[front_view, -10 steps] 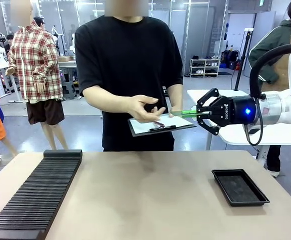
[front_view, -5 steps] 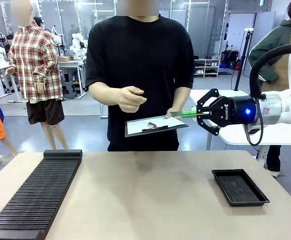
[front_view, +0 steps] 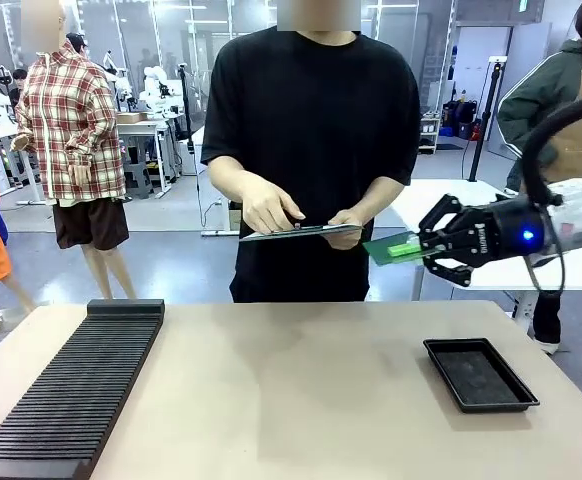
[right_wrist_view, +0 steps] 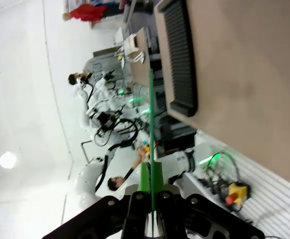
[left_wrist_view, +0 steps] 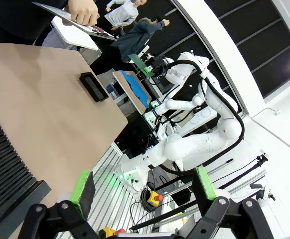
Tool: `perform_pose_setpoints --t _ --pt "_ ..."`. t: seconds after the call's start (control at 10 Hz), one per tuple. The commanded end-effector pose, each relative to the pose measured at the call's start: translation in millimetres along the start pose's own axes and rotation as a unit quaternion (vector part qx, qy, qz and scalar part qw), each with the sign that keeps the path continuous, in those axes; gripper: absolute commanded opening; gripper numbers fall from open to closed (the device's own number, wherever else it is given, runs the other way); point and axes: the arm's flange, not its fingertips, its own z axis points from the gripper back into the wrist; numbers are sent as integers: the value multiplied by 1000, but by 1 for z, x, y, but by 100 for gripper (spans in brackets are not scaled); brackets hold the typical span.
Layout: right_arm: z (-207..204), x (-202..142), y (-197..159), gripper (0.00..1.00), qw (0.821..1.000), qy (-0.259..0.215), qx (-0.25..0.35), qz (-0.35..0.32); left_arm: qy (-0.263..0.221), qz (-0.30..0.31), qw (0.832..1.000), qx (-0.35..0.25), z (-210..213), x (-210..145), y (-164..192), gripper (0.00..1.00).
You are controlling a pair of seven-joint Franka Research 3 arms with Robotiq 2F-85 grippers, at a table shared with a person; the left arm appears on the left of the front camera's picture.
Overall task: Inspect the PCB.
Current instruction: Place the Blank PCB in the ESD tray.
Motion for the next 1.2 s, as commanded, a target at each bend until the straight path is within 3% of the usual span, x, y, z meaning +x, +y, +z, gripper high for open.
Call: perform_pose_setpoints --t 0.0,0.2,0.3,0.6,1.0,1.1 --pt "40 -11 -21 3 997 -69 -21 37 -1 -5 1000 4 1 2 -3 100" --pt "64 -2 -54 3 990 -99 -87 50 -1 -5 1000 4 1 2 -3 100" --pt "68 4 -70 3 986 -80 -115 91 -1 -5 1000 4 1 2 -3 100" --pt "62 37 -119 3 975 -58 -187 101 -1 -5 1000 4 1 2 -3 100" --pt "48 62 -146 3 951 -45 -288 107 -1 -5 1000 4 1 2 -3 100" --pt "49 68 -150 3 951 -37 -290 99 -1 -5 1000 4 1 2 -3 100"
